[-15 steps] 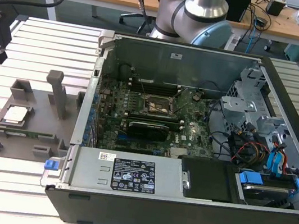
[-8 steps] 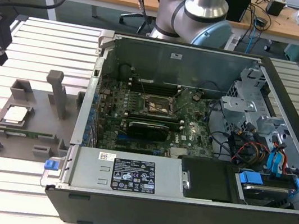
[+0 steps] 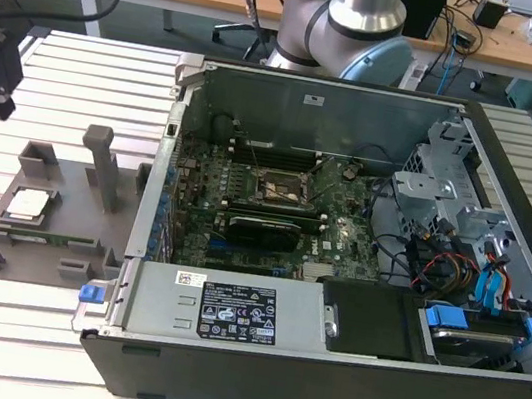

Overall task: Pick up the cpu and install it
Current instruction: 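Pick up the cpu and move it towards the insertion slot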

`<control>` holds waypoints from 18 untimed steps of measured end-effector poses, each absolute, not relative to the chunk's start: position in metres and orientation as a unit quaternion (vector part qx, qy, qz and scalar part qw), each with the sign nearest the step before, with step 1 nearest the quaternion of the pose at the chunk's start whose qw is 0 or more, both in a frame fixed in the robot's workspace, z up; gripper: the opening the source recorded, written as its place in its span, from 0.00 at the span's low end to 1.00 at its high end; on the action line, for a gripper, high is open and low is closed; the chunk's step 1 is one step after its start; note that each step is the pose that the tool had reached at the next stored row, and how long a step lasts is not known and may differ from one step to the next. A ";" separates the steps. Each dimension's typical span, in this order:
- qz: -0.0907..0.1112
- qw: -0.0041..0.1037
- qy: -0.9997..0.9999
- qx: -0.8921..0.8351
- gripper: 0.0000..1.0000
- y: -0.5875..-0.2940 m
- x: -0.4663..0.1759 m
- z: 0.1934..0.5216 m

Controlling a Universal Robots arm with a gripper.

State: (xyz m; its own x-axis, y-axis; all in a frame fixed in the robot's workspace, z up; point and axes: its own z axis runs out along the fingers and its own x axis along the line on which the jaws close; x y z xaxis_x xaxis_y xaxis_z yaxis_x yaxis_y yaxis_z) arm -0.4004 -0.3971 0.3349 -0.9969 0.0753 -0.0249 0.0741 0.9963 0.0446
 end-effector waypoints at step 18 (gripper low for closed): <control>0.022 0.013 0.999 0.037 0.66 -0.397 -0.400 0.322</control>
